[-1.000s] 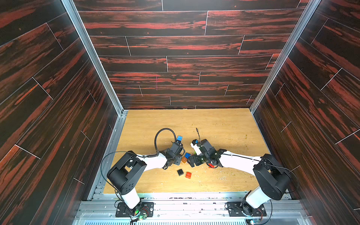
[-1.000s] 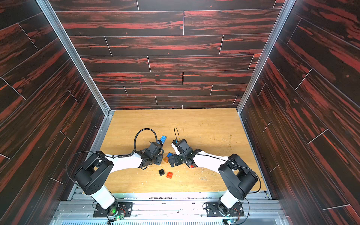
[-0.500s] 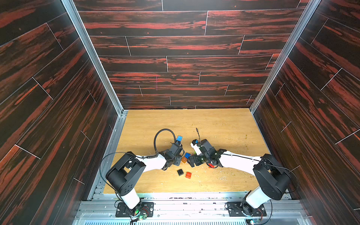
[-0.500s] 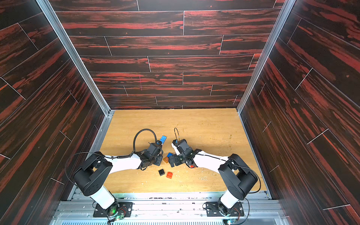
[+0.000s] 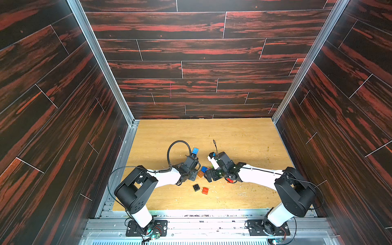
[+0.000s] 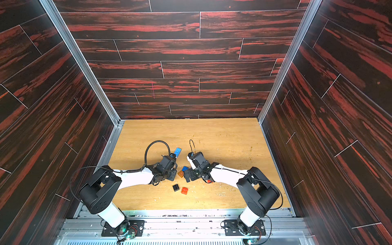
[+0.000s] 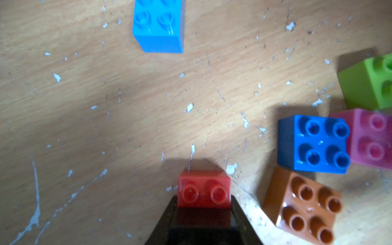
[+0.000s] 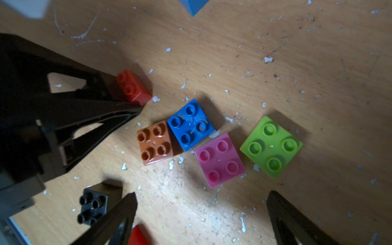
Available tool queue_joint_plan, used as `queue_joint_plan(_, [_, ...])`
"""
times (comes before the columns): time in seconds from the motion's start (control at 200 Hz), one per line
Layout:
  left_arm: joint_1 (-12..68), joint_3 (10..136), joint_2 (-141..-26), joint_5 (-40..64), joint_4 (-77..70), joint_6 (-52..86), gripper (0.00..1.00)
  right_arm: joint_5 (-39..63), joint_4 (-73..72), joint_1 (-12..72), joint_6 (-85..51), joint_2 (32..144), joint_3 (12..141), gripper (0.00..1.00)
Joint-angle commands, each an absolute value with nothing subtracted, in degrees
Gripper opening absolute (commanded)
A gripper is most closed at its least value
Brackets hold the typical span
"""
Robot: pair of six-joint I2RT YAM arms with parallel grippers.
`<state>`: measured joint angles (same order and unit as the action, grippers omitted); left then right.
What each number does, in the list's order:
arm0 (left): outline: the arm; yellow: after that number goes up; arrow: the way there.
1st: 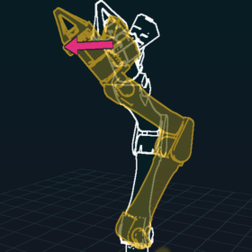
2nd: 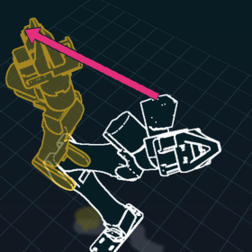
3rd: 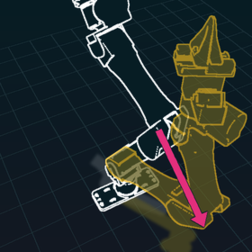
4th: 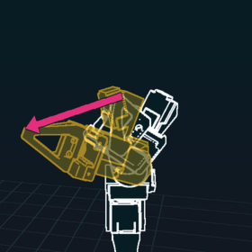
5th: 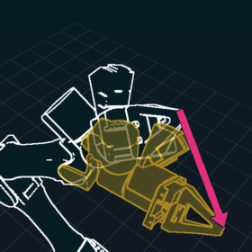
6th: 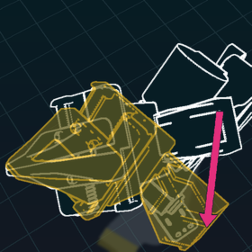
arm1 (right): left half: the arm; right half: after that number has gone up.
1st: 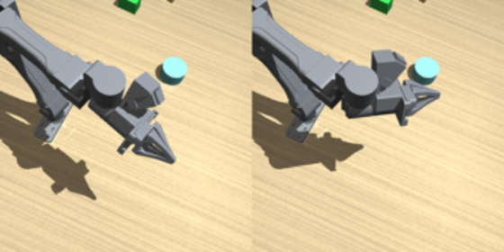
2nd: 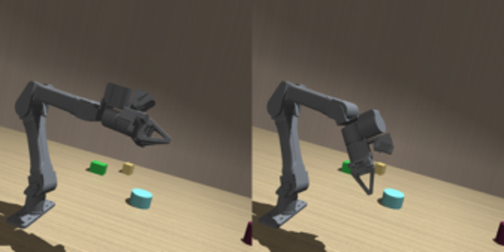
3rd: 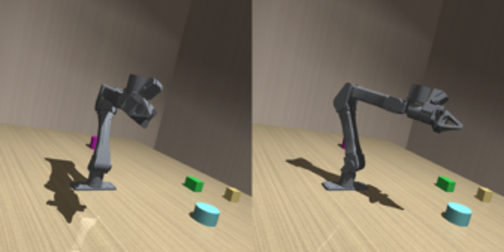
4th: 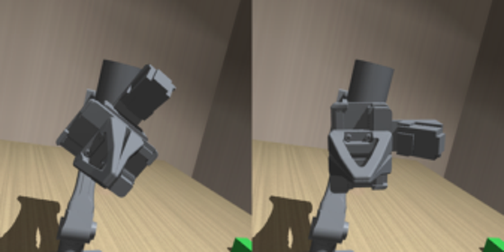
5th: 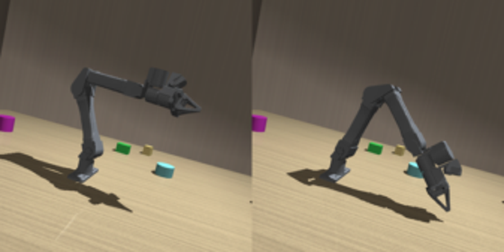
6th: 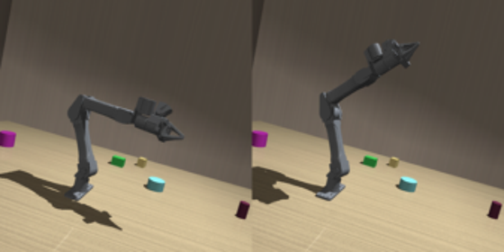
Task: Assemble the letter v with lego
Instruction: Pick up the lego brick from the center of the board, then assemble the lego brick with the lego brick.
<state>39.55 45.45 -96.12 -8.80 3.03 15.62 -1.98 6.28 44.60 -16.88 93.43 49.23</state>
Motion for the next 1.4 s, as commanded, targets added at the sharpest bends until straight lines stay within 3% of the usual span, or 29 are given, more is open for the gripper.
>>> queue_joint_plan(0.0, [38.87,49.09,-94.18,-9.0,10.96,12.21,0.15,-3.43,7.58,44.2,-15.84,93.34,50.62,0.98])
queue_joint_plan(0.371, [29.36,65.22,-97.66,-4.26,18.08,5.0,0.16,-2.13,6.08,41.62,-13.0,94.13,52.27,0.98])
queue_joint_plan(0.651, [28.45,73.73,-106.61,-2.67,20.05,2.33,0.16,0.69,6.48,39.79,-13.9,95.63,54.88,0.98])
queue_joint_plan(1.393, [28.47,74.54,-111.97,0.06,15.67,4.65,0.16,2.79,5.36,38.77,-14.72,97.9,54.4,0.99])
